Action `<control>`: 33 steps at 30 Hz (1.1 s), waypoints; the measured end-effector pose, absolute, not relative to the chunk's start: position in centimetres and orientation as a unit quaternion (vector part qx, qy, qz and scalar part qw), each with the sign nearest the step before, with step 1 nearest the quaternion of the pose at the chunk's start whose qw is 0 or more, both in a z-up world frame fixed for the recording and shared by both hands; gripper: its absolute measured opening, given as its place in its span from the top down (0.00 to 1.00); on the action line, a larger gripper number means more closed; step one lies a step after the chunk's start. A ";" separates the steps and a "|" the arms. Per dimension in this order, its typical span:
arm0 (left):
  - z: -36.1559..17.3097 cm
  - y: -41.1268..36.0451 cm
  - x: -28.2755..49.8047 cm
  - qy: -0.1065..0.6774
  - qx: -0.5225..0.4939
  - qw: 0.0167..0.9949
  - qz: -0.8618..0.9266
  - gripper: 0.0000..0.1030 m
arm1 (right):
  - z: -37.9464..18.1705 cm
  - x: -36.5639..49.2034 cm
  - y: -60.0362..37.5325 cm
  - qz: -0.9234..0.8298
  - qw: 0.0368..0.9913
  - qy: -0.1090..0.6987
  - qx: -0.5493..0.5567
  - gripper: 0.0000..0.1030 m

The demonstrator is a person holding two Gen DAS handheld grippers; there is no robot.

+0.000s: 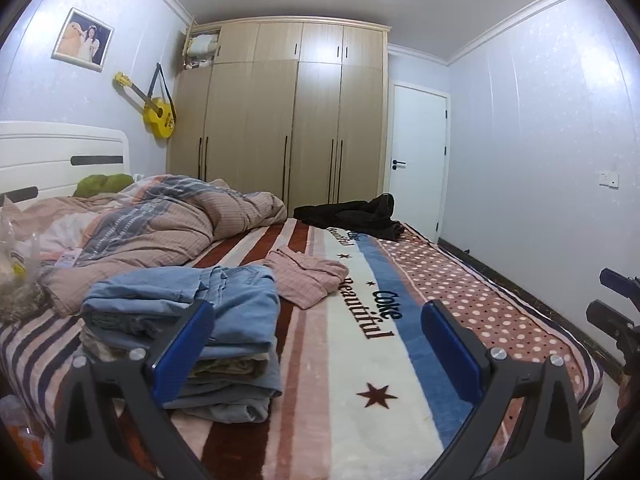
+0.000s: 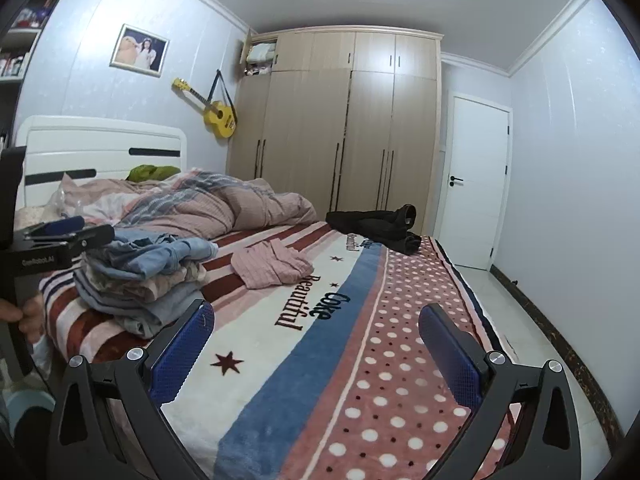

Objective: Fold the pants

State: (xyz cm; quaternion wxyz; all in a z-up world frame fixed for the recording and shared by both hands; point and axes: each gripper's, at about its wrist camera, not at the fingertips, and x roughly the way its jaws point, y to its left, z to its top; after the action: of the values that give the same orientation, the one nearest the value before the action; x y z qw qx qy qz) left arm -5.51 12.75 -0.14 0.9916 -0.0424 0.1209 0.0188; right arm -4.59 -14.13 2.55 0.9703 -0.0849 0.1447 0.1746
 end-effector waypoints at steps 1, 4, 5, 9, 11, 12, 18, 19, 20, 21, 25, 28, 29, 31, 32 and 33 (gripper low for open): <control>-0.1 12.7 -5.5 0.120 -0.044 0.992 0.016 0.01 | 2.6 -4.6 -14.2 0.174 0.971 0.144 -0.083 0.01; -0.1 12.5 -5.6 0.120 -0.048 0.991 0.013 0.01 | 2.7 -4.8 -14.4 0.173 0.971 0.143 -0.080 0.01; -0.1 12.5 -5.6 0.120 -0.047 0.992 0.014 0.01 | 2.7 -4.8 -14.4 0.173 0.971 0.142 -0.082 0.01; -0.1 12.3 -5.4 0.122 -0.046 0.991 0.012 0.01 | 3.0 -4.8 -14.3 0.172 0.972 0.138 -0.084 0.01; -0.2 12.2 -5.4 0.122 -0.047 0.991 0.011 0.01 | 3.0 -4.8 -14.2 0.169 0.972 0.138 -0.086 0.01; -0.2 12.1 -5.4 0.122 -0.047 0.991 0.011 0.01 | 3.0 -4.8 -14.1 0.169 0.972 0.137 -0.087 0.01; -0.2 12.0 -5.3 0.120 -0.047 0.992 0.009 0.01 | 2.9 -4.5 -14.1 0.166 0.972 0.139 -0.089 0.01; -0.2 11.9 -5.1 0.120 -0.046 0.992 0.009 0.01 | 2.8 -4.4 -14.2 0.165 0.972 0.139 -0.091 0.01; -0.3 11.8 -5.0 0.120 -0.045 0.992 0.009 0.01 | 2.8 -4.3 -14.2 0.163 0.972 0.140 -0.093 0.01; -0.3 11.7 -4.9 0.120 -0.045 0.992 0.008 0.01 | 2.7 -4.2 -14.3 0.161 0.972 0.140 -0.094 0.01; -0.2 11.3 -4.3 0.120 -0.049 0.991 0.002 0.01 | 2.5 -3.7 -14.7 0.157 0.972 0.142 -0.098 0.01; -0.3 10.7 -3.9 0.121 -0.045 0.992 0.000 0.01 | 2.3 -3.5 -15.1 0.153 0.973 0.142 -0.099 0.01; -0.3 10.5 -3.7 0.123 -0.043 0.992 0.000 0.01 | 2.3 -3.4 -15.2 0.153 0.973 0.142 -0.099 0.01; -0.4 10.3 -3.3 0.125 -0.042 0.991 -0.001 0.01 | 2.1 -3.1 -15.5 0.151 0.974 0.142 -0.097 0.01; -0.5 10.2 -3.2 0.125 -0.043 0.991 -0.001 0.01 | 2.1 -3.0 -15.6 0.151 0.974 0.142 -0.095 0.01; -0.5 10.0 -3.0 0.125 -0.043 0.991 -0.001 0.01 | 2.0 -2.9 -15.8 0.151 0.974 0.143 -0.094 0.01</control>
State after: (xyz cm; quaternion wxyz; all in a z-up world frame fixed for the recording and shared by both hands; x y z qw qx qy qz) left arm -3.03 10.03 -0.55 0.9912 -0.0435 0.1249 -0.0015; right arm -2.88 -15.80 1.99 0.9737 -0.0935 0.1426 0.1509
